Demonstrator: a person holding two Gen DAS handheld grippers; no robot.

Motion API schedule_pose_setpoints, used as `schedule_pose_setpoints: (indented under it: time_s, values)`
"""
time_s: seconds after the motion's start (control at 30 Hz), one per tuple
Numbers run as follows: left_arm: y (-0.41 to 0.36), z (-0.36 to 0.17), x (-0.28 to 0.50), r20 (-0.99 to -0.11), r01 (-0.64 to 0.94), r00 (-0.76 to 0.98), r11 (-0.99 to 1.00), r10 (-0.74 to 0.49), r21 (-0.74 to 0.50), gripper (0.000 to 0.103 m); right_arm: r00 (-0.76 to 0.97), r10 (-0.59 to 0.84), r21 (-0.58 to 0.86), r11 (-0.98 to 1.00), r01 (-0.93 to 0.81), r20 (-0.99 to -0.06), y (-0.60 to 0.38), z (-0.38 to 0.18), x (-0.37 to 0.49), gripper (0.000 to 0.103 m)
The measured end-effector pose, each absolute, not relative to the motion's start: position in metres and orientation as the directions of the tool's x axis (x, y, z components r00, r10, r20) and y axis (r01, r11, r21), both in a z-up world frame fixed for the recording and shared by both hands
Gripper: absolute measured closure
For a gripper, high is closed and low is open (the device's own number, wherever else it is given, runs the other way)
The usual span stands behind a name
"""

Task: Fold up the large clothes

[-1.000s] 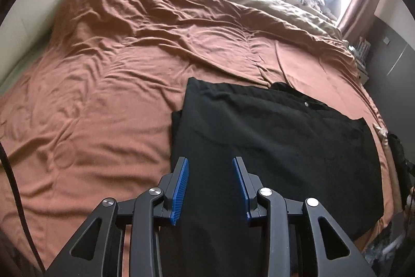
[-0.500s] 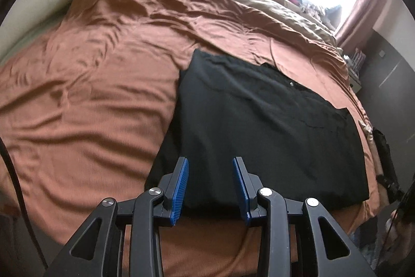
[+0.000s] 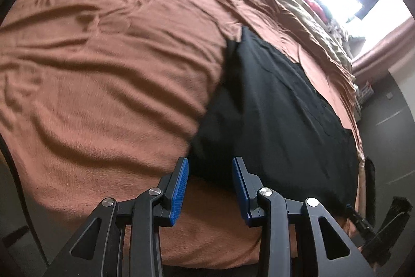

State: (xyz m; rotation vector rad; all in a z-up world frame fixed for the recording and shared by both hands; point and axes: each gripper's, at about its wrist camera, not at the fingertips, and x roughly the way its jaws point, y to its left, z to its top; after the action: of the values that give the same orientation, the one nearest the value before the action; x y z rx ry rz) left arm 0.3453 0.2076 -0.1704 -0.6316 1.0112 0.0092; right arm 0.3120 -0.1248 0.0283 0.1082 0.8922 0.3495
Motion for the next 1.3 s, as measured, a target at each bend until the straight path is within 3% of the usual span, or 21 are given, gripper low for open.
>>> schedule_pose_setpoints:
  time_s: [0.17, 0.27, 0.33, 0.5, 0.6, 0.8, 0.97, 1.3]
  values:
    - [0.216, -0.191, 0.350, -0.789, -0.329, 0.518, 0.775, -0.329, -0.540, 0.064, 0.562, 0.312, 0.211, 0.948, -0.238, -0.766, -0.107, 0.018, 0.332, 0.060]
    - [0.219, -0.201, 0.354, -0.770, -0.340, 0.518, 0.736, -0.373, -0.585, 0.049, 0.554, 0.285, 0.192, 0.956, -0.222, -0.782, -0.102, 0.014, 0.351, 0.060]
    - [0.221, -0.204, 0.355, -0.748, -0.338, 0.530, 0.709, -0.401, -0.619, 0.046, 0.544, 0.261, 0.168, 0.962, -0.215, -0.797, -0.096, 0.009, 0.363, 0.062]
    - [0.219, -0.210, 0.363, -0.702, -0.332, 0.555, 0.655, -0.447, -0.679, 0.046, 0.519, 0.196, 0.111, 0.976, -0.190, -0.832, -0.081, -0.003, 0.391, 0.083]
    - [0.215, -0.213, 0.365, -0.682, -0.326, 0.568, 0.635, -0.461, -0.700, 0.046, 0.511, 0.169, 0.103, 0.983, -0.155, -0.843, -0.074, -0.008, 0.411, 0.087]
    - [0.219, -0.216, 0.363, -0.640, -0.334, 0.610, 0.580, -0.468, -0.743, 0.050, 0.491, 0.160, 0.110, 0.985, -0.129, -0.856, -0.066, -0.009, 0.454, 0.088]
    - [0.215, -0.214, 0.361, -0.663, -0.371, 0.617, 0.586, -0.425, -0.720, 0.065, 0.484, 0.152, 0.104, 0.987, -0.124, -0.862, -0.058, -0.009, 0.491, 0.088]
    - [0.217, -0.218, 0.345, -0.660, -0.432, 0.625, 0.519, -0.417, -0.738, 0.066, 0.474, 0.138, 0.116, 0.990, -0.076, -0.870, -0.054, -0.016, 0.560, 0.088]
